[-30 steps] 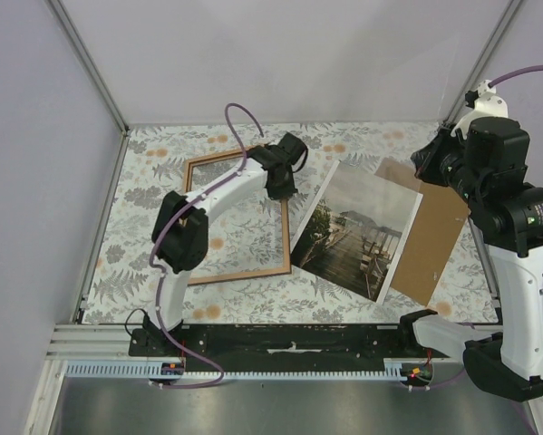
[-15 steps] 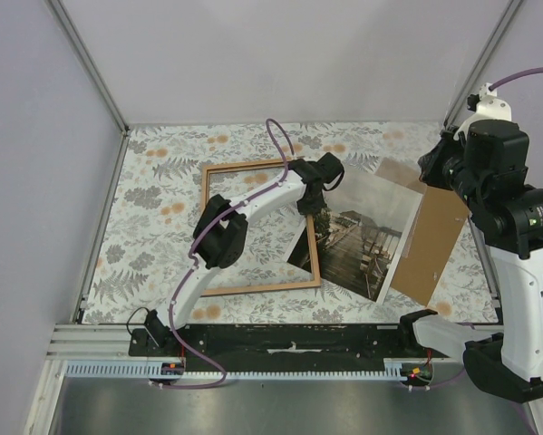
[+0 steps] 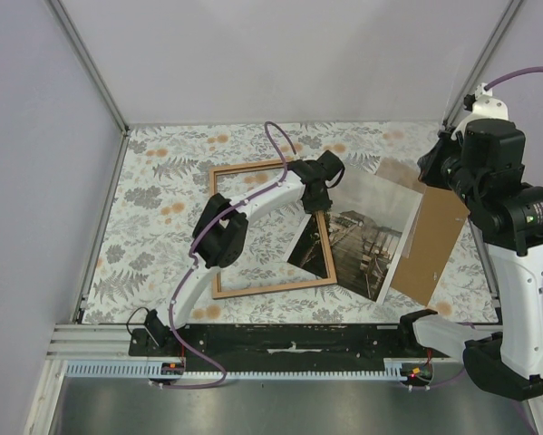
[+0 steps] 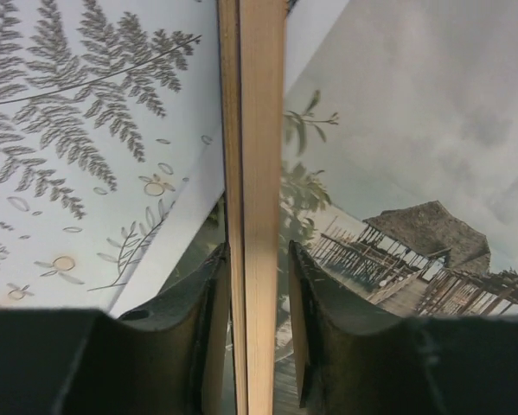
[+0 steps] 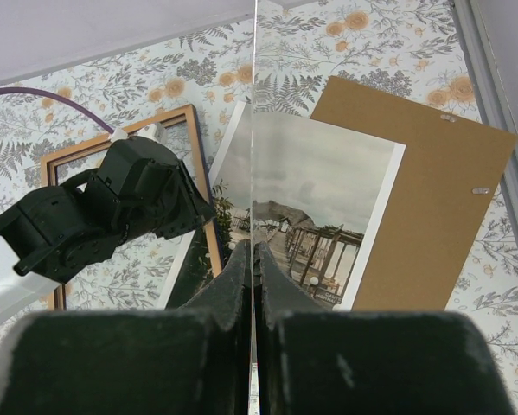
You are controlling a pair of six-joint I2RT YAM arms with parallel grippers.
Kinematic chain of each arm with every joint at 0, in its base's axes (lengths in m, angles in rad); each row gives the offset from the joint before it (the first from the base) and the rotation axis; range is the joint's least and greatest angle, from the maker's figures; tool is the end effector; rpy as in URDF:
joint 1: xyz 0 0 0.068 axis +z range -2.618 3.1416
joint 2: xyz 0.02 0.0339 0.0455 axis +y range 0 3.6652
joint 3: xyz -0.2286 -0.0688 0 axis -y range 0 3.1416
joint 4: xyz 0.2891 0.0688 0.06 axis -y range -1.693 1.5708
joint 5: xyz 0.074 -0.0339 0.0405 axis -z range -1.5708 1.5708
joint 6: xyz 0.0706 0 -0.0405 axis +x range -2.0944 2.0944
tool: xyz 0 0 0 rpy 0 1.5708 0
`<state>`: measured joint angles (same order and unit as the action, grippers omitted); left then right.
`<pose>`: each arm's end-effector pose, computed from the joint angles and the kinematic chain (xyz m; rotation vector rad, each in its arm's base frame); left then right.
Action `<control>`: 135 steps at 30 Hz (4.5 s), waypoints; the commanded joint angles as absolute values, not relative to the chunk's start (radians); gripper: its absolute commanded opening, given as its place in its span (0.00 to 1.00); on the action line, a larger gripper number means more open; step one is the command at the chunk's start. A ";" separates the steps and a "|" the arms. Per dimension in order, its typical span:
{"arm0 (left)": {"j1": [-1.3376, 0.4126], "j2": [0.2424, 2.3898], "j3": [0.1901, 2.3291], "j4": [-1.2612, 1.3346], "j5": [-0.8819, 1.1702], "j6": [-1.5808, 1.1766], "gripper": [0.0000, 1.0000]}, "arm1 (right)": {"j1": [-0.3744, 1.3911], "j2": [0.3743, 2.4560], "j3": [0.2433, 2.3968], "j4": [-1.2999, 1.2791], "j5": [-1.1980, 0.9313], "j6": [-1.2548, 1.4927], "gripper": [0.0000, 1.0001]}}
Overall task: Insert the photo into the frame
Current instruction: Move the frame body to the center of the board, then place the glass panel at the frame body.
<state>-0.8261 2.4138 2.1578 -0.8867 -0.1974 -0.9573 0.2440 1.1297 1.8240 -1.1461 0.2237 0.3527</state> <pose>0.3796 -0.3914 0.1201 -0.2356 2.6975 -0.2895 0.2315 0.0415 0.4889 0.2502 1.9983 0.1541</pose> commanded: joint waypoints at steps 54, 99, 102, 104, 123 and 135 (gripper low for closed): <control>-0.130 1.304 0.805 -0.588 -0.089 -0.586 0.66 | 0.247 1.621 1.000 0.492 -0.950 1.089 0.00; -0.127 1.339 0.798 -0.580 -0.058 -0.578 0.64 | 0.299 1.795 0.856 0.770 -0.942 1.121 0.00; -0.127 1.339 0.796 -0.580 -0.057 -0.578 0.65 | 0.299 1.792 0.853 0.773 -0.940 1.121 0.00; -0.127 1.341 0.796 -0.580 -0.060 -0.577 0.65 | 0.296 1.792 0.848 0.779 -0.939 1.121 0.00; -0.127 1.344 0.796 -0.580 -0.055 -0.574 0.64 | 0.265 1.795 0.828 0.828 -0.942 1.138 0.00; -0.127 1.350 0.796 -0.577 -0.048 -0.572 0.64 | 0.265 1.812 0.836 0.857 -0.956 1.151 0.00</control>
<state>-0.1337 1.3472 0.7971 -0.6025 -0.0666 -0.6098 0.2707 1.8019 0.8253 0.7910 -0.9318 1.1503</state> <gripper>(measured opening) 0.644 0.010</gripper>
